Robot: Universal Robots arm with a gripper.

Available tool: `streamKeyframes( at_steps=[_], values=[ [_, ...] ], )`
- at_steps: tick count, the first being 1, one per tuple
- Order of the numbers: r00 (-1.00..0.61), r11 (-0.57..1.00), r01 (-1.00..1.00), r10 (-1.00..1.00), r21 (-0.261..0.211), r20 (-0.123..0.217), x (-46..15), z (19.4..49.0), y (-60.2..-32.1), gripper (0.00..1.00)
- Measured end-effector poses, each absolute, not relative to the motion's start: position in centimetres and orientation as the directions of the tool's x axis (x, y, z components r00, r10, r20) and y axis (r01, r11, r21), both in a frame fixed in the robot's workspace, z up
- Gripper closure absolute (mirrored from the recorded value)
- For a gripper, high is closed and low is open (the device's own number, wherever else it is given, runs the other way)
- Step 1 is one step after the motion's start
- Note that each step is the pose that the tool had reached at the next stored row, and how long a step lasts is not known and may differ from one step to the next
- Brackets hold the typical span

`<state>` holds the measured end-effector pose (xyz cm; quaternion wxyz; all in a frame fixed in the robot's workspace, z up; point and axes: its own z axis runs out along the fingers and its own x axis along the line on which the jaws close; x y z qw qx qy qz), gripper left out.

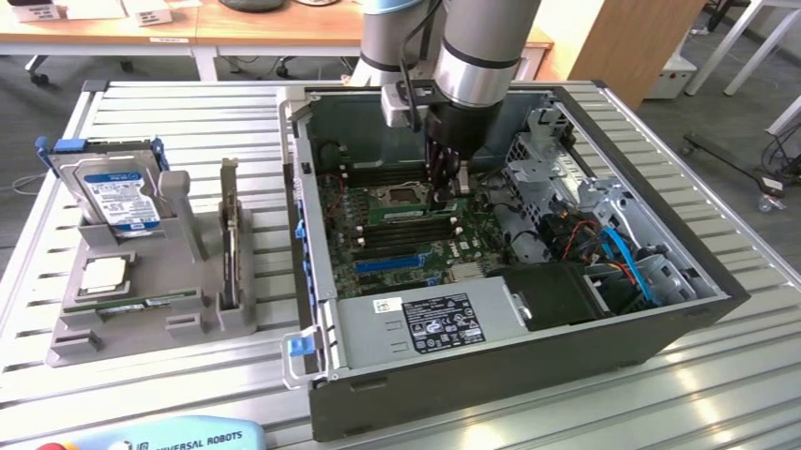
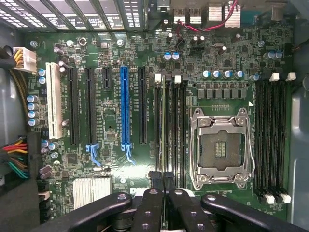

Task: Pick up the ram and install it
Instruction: 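Insert the ram into the slot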

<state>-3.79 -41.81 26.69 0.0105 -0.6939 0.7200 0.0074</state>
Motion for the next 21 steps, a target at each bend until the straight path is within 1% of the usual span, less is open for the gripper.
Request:
streamKeyframes(
  at_steps=[11, 21],
  values=[
    [-0.037, 0.037, -0.999, -0.999, -0.004, -0.025, -3.79, 25.81, -41.82, 0.89],
    [-0.037, 0.037, -0.999, -0.999, -0.004, -0.025, -3.79, 25.79, -42.14, 0.89]
  ],
)
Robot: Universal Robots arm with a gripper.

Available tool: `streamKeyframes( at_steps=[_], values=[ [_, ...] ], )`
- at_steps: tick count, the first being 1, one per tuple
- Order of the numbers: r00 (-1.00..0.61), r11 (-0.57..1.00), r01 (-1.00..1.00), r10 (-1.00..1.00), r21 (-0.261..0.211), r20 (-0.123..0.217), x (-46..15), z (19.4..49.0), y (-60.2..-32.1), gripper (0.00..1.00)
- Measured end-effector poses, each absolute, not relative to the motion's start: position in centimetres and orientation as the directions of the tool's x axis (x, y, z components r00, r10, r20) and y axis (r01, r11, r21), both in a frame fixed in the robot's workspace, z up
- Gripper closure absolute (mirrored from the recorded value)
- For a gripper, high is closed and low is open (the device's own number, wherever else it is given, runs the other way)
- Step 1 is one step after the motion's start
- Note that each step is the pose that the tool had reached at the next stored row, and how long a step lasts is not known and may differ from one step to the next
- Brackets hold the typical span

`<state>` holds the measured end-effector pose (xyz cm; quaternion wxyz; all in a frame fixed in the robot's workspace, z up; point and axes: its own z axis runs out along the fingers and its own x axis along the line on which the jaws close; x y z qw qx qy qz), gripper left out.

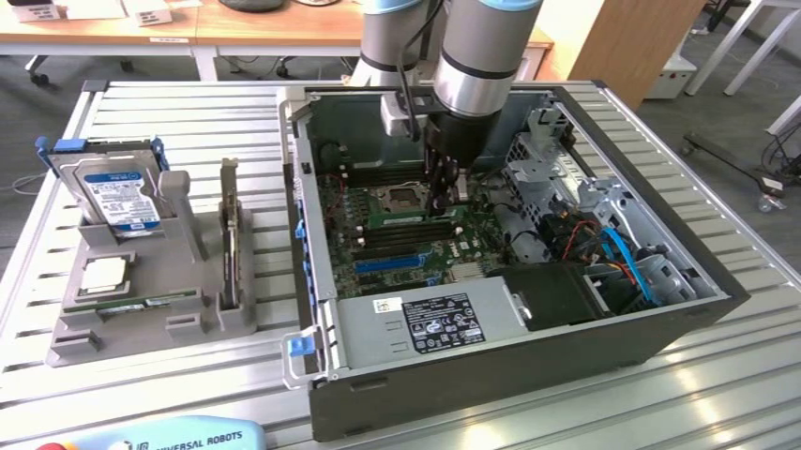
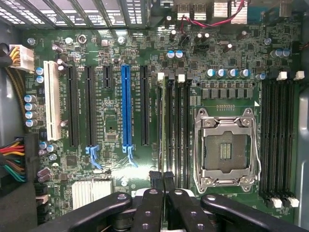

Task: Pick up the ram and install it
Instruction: 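Insert the ram into the slot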

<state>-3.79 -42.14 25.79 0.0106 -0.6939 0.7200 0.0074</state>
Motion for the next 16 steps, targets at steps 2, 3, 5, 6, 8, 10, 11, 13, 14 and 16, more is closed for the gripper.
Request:
streamKeyframes(
  at_steps=[2, 3, 5, 6, 8, 10, 11, 13, 14, 16],
  values=[
    [-0.037, 0.037, -0.999, -0.999, -0.004, -0.025, -3.8, 25.8, -42.23, 0.89],
    [-0.037, 0.037, -0.999, -0.999, -0.004, -0.025, -3.8, 25.8, -42.23, 0.89],
    [-0.037, 0.037, -0.999, -0.999, -0.004, -0.025, -3.79, 25.8, -42.23, 0.89],
    [-0.037, 0.037, -0.999, -0.999, -0.004, -0.025, -3.79, 25.79, -42.23, 0.89],
    [-0.037, 0.037, -0.999, -0.999, -0.004, -0.025, -3.79, 25.66, -42.24, 0.89],
    [-0.037, 0.037, -0.999, -0.999, -0.004, -0.025, -3.79, 25.52, -42.23, 0.89],
    [-0.037, 0.037, -0.999, -0.999, -0.004, -0.025, -3.79, 25.45, -42.23, 0.89],
    [-0.037, 0.037, -0.999, -0.999, -0.004, -0.025, -3.79, 25.3, -42.23, 0.89],
    [-0.037, 0.037, -0.999, -0.999, -0.004, -0.025, -3.79, 25.23, -42.23, 0.89],
    [-0.037, 0.037, -0.999, -0.999, -0.004, -0.025, -3.79, 25.08, -42.23, 0.89]
  ],
)
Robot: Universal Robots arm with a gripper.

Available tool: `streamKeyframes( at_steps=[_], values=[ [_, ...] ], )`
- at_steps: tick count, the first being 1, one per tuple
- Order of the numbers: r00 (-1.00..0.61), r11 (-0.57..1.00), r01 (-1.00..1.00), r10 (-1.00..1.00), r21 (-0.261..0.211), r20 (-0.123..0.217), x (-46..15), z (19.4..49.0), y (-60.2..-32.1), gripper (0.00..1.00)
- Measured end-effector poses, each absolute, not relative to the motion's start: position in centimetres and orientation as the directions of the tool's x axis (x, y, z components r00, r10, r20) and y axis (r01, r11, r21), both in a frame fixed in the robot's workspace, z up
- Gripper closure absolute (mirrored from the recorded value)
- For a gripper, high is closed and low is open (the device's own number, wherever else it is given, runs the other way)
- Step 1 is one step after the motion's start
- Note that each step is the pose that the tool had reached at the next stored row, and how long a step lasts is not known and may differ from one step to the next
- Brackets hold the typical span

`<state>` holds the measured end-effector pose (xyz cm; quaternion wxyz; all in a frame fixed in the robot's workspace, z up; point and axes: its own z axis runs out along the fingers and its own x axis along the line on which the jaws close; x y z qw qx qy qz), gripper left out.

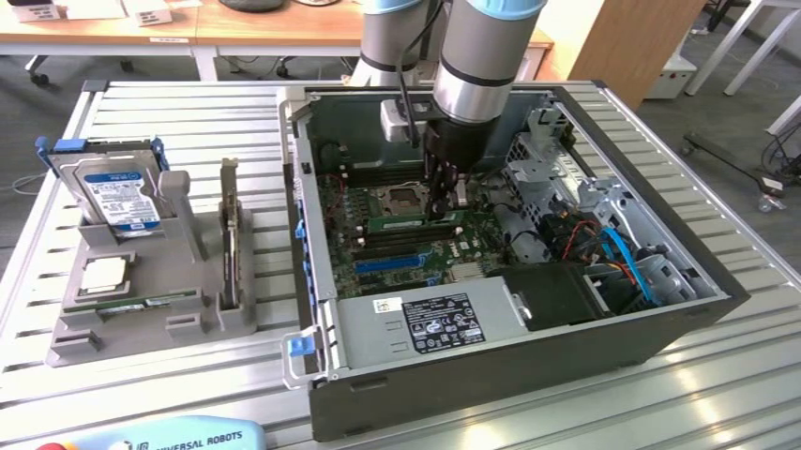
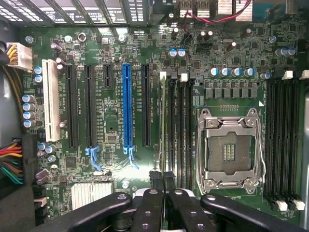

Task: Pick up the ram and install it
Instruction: 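Insert the ram into the slot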

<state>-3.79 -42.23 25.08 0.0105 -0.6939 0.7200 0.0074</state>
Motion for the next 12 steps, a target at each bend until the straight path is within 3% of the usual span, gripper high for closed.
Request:
streamKeyframes(
  at_steps=[12],
  values=[
    [-0.037, 0.037, -0.999, -0.999, -0.004, -0.025, -3.79, 24.44, -42.23, 0.89]
  ],
)
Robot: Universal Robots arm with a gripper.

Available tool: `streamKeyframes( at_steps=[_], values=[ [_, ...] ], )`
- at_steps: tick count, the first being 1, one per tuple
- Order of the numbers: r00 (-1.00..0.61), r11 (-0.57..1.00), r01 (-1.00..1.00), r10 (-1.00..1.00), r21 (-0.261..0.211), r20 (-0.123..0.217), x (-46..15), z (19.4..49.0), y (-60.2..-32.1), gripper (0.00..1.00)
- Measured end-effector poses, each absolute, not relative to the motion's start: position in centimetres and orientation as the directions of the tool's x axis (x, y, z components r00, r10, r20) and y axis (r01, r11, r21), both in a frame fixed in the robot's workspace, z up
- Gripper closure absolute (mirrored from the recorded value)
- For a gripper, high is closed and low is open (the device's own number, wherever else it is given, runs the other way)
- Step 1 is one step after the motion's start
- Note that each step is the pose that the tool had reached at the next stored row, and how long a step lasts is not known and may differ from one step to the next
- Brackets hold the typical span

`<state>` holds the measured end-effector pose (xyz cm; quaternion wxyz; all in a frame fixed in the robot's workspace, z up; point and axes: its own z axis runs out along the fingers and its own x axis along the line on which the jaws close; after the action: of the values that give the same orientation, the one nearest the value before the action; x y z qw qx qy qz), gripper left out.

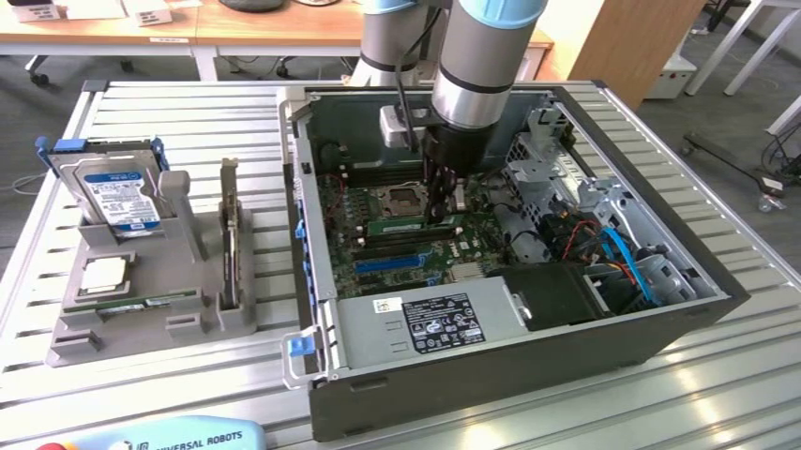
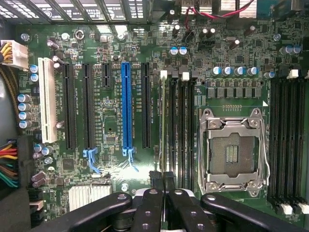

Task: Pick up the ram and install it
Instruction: 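Insert the ram into the slot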

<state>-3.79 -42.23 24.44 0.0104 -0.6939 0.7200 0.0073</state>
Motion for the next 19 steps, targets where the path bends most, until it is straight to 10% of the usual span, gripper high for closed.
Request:
streamKeyframes(
  at_steps=[19],
  values=[
    [-0.037, 0.037, -0.999, -0.999, -0.004, -0.032, -3.79, 24.38, -41.93, 0.89]
  ],
)
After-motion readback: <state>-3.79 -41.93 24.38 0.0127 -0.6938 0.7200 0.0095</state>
